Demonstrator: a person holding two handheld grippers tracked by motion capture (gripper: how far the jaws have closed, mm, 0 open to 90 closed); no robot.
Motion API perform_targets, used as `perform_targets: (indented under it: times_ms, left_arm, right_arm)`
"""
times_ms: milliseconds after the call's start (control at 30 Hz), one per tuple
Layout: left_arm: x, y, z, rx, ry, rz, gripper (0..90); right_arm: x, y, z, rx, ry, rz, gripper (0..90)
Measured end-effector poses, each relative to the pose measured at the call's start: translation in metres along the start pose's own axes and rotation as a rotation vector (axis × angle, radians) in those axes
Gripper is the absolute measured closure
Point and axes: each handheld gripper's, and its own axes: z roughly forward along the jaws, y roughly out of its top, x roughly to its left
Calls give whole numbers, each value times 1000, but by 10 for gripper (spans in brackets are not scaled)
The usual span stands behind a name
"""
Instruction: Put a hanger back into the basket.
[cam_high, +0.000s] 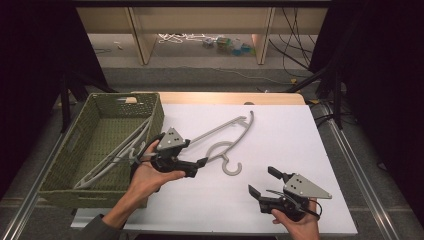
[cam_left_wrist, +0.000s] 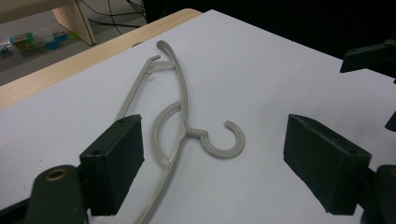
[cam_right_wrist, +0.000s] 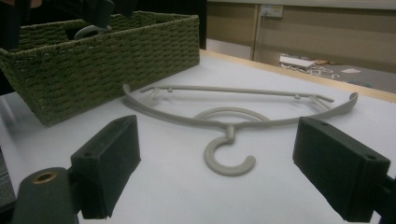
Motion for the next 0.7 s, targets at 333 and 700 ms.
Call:
perform_targets:
  times_ms: [333, 700]
  left_arm:
    - [2, 0, 26, 22, -12, 27, 195]
    - [8, 3, 46, 75, -44, 25, 193]
  right_arm:
    - [-1, 1, -2, 2, -4, 3, 156]
    - [0, 0, -1, -1, -5, 4, 157]
